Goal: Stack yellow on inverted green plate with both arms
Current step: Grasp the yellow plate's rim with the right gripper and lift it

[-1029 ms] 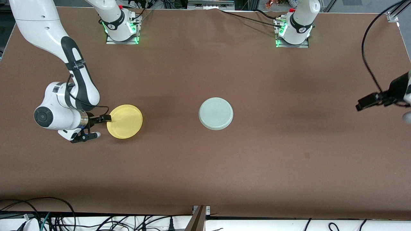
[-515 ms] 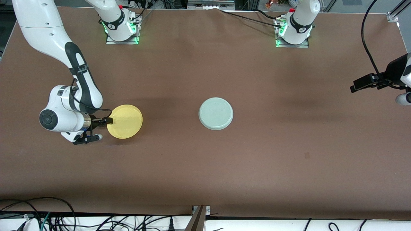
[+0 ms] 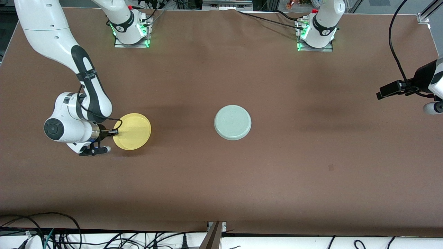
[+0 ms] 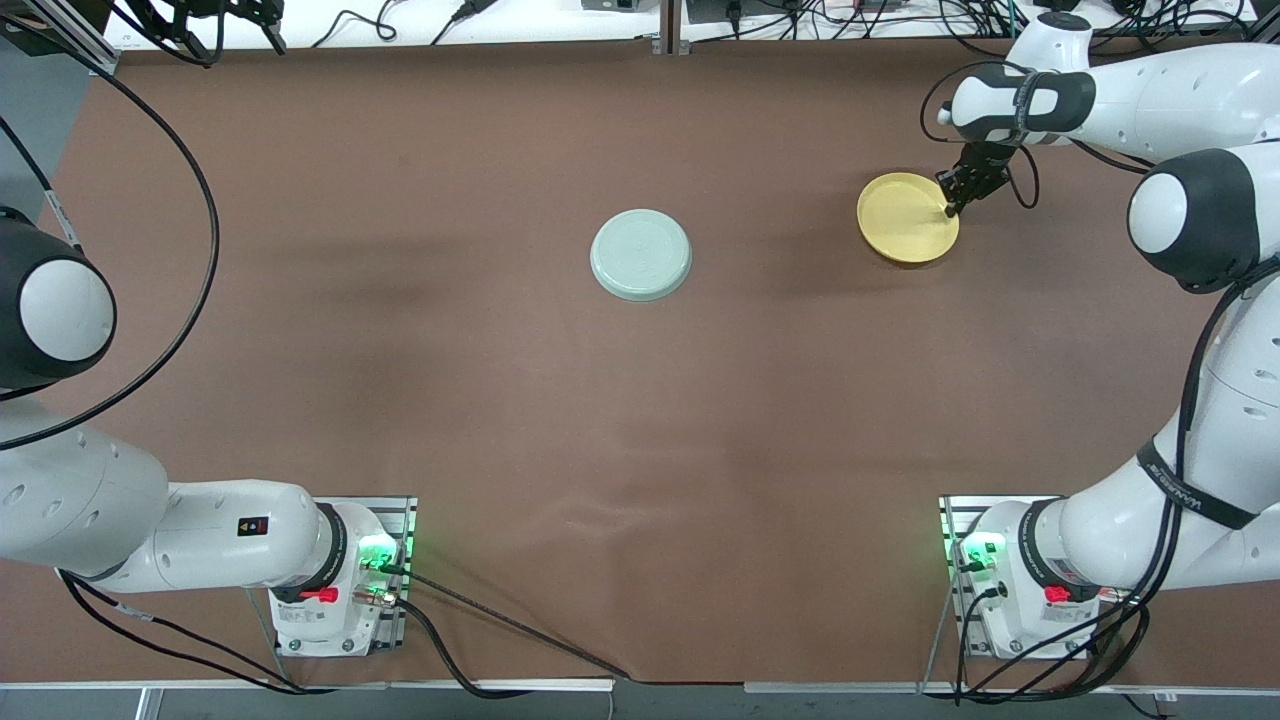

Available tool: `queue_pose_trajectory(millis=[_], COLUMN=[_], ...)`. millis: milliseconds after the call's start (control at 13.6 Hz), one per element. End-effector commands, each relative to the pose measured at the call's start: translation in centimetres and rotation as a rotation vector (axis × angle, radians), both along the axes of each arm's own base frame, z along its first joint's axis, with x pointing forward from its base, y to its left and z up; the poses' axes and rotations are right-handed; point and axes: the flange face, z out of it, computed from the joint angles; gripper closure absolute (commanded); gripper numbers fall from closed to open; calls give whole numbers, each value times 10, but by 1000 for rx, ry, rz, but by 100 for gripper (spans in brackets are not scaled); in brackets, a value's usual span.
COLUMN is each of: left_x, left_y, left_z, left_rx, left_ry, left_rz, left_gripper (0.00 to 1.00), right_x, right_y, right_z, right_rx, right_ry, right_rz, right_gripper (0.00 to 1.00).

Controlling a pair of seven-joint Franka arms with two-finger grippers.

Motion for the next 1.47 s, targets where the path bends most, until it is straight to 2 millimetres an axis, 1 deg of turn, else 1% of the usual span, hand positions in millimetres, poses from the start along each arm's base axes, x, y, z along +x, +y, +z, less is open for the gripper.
queue_pose_trajectory(millis=[0,74,147,294,441,515,662,809,956,1103,1397], left_x=[-3,-3,-2,-1,0,0,1,1,1,1,3], left_y=[4,4,5,6,5,4,4,3,3,5,8], left_z=[-2,-2,-2,-1,-4,-3,0,1,1,1,-2], left_rx=[19,19,20,20,49,55,53,52,52,49,43], left_ry=[3,3,1,-2,4,2,-5,-5,-6,-8,-4], left_rz=[-27,-27,-22,-21,-28,-30,-33,-33,-32,-29,-23], left_gripper=[0,0,0,0,0,0,0,0,0,0,0], right_x=[3,6,12,25,33,37,44,40,35,29,19], right_y=[10,20,30,47,64,71,91,135,181,222,268], right_z=[5,11,22,44,64,74,95,100,94,91,95], right_rx=[6,14,24,62,141,184,272,298,283,275,346], right_ry=[13,27,38,83,99,111,134,163,162,139,160], right_rz=[-16,-23,-37,-122,-188,-232,-316,-387,-421,-441,-484], right_gripper=[100,100,100,100,100,100,100,100,100,100,100])
